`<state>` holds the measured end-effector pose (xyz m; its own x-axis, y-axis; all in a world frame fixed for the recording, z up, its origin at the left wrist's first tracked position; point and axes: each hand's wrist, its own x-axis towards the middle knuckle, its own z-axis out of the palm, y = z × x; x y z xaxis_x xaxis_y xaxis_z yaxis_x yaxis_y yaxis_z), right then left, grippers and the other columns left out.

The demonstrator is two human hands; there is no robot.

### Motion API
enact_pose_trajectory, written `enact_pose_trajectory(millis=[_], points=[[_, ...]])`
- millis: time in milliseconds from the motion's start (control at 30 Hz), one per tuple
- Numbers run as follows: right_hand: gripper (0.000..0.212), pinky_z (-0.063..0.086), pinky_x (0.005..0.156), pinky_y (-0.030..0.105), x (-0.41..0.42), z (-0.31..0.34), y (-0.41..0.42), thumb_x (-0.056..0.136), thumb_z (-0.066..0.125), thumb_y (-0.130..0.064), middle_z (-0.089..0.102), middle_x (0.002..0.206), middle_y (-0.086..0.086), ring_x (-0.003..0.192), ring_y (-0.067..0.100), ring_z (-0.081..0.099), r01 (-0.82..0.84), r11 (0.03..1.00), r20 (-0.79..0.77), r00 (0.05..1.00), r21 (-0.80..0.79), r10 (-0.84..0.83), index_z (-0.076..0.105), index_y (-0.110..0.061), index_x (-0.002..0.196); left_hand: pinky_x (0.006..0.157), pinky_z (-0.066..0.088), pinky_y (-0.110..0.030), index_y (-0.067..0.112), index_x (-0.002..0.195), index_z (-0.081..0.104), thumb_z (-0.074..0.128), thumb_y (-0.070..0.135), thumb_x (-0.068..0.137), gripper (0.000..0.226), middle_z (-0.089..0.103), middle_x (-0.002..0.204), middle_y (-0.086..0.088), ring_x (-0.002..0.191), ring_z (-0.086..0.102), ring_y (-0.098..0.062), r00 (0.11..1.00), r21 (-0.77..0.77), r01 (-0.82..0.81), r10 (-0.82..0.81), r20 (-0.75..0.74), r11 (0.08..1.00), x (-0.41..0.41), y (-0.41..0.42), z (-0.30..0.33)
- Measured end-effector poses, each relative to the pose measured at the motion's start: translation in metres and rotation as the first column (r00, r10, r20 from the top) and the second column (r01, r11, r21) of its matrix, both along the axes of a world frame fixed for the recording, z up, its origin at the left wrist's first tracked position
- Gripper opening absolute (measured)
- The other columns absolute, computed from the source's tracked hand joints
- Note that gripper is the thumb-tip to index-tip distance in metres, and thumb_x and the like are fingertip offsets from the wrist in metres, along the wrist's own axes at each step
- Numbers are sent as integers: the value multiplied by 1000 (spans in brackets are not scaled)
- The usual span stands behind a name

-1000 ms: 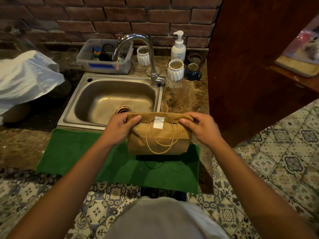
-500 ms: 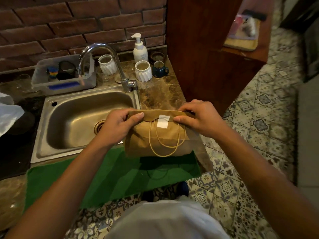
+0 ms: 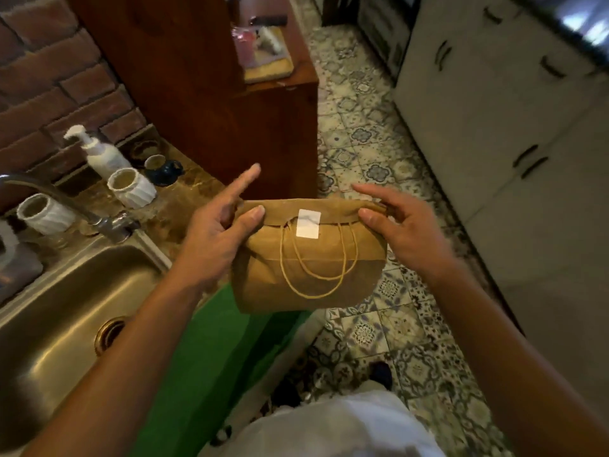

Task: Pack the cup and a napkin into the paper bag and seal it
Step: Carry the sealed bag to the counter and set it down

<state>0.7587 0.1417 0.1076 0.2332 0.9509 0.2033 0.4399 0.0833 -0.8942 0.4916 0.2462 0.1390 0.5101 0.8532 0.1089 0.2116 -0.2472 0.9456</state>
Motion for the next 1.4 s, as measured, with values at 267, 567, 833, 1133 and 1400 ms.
enact_pose_trajectory(millis=[267, 567, 833, 1133, 1400], points=[[33, 48, 102, 17, 124, -11, -126, 96, 68, -12, 69, 124, -18, 120, -4, 63, 333, 943, 15, 943, -9, -333, 70, -29, 125, 79, 48, -8, 25, 120, 69, 59, 9, 99, 28, 71, 104, 34, 99, 66, 9, 943, 61, 330, -326, -61, 942, 171, -40, -12], [32, 49, 85, 8, 253, -4, -246, 94, 69, -9, 75, 104, -23, 100, -8, 68, 607, 795, -57, 793, -4, -606, 73, -34, 114, 77, 49, -8, 23, 110, 70, 56, 0, 98, 29, 74, 97, 29, 92, 67, 9, 829, 20, 559, -559, 11, 829, 367, -113, -16], [30, 50, 87, 10, 330, 19, -338, 94, 70, -12, 73, 112, -19, 104, -5, 68, 818, 573, -2, 574, 59, -819, 73, -34, 113, 75, 51, -8, 30, 104, 71, 57, 2, 98, 31, 75, 90, 26, 85, 68, 8, 666, 24, 744, -744, 56, 668, 519, -173, 3], [27, 54, 86, 19, 393, 27, -401, 96, 67, -8, 74, 113, -6, 105, 5, 69, 922, 359, 165, 334, 148, -928, 73, -19, 120, 75, 55, -13, 37, 108, 72, 60, 12, 99, 29, 76, 96, 25, 92, 70, 4, 433, 39, 898, -896, 97, 438, 653, -217, 4], [26, 56, 89, 22, 466, 46, -416, 93, 71, -11, 74, 111, -11, 105, 2, 69, 978, 156, 148, 135, 141, -980, 73, -21, 116, 78, 53, -11, 46, 106, 69, 60, 16, 99, 33, 71, 102, 35, 98, 68, 5, 233, 114, 964, -969, 85, 242, 787, -234, 11]])
